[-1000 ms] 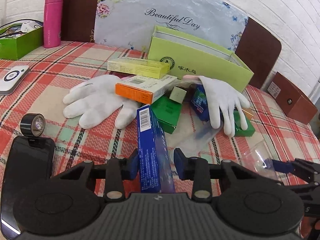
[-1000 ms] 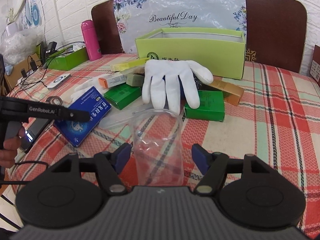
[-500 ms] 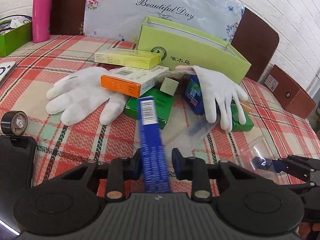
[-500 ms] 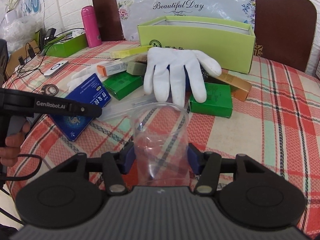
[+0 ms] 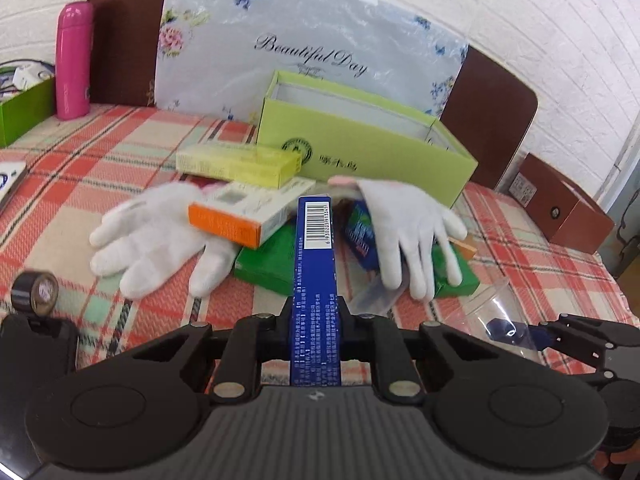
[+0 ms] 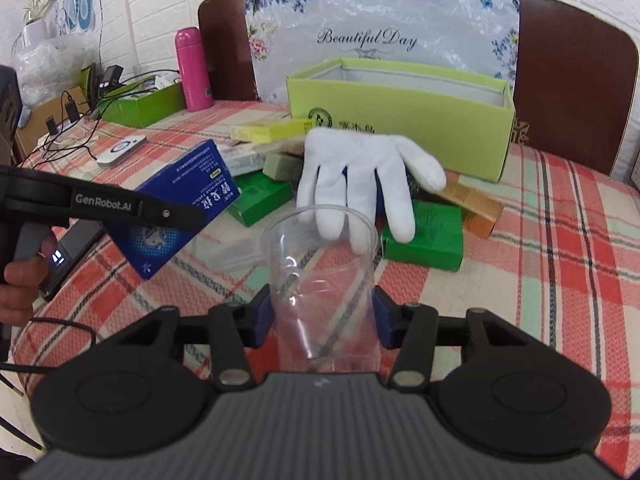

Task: Organize objects
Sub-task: 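Grasp the blue box with the left gripper while the right lifts the cup, then place the blue box and the cup into the lime-green box, releasing both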

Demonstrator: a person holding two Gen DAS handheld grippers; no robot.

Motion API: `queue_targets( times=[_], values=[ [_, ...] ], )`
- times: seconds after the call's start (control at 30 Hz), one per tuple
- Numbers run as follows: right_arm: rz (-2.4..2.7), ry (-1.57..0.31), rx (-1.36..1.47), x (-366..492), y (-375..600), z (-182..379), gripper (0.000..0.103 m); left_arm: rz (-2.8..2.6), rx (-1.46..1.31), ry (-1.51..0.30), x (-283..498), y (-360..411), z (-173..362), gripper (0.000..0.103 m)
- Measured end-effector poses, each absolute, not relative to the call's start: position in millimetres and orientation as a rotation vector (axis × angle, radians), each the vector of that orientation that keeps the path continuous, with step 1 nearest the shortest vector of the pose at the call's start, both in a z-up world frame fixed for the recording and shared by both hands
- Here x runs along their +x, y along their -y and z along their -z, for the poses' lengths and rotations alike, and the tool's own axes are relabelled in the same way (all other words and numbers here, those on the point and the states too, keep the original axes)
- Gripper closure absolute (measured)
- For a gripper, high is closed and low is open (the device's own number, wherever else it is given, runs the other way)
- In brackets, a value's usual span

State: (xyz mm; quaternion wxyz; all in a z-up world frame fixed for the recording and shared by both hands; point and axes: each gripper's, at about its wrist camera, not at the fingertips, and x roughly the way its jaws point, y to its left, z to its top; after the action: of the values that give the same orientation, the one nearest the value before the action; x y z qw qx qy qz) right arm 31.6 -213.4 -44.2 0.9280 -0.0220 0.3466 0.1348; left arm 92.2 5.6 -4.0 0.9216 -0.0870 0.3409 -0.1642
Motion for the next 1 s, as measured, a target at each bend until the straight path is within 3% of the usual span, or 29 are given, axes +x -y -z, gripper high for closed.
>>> queue_targets(
  times=[0.47,1.0],
  values=[
    [-0.152,-0.544,-0.129,64,236,6,0.054,0.348,-0.125,-0.581,128,12,-47,0.086],
    [-0.030,-0.363,-0.105,163,268,-23,0.054,0.349,-0.101,-0.544,228,48,-78,0.086]
  ],
)
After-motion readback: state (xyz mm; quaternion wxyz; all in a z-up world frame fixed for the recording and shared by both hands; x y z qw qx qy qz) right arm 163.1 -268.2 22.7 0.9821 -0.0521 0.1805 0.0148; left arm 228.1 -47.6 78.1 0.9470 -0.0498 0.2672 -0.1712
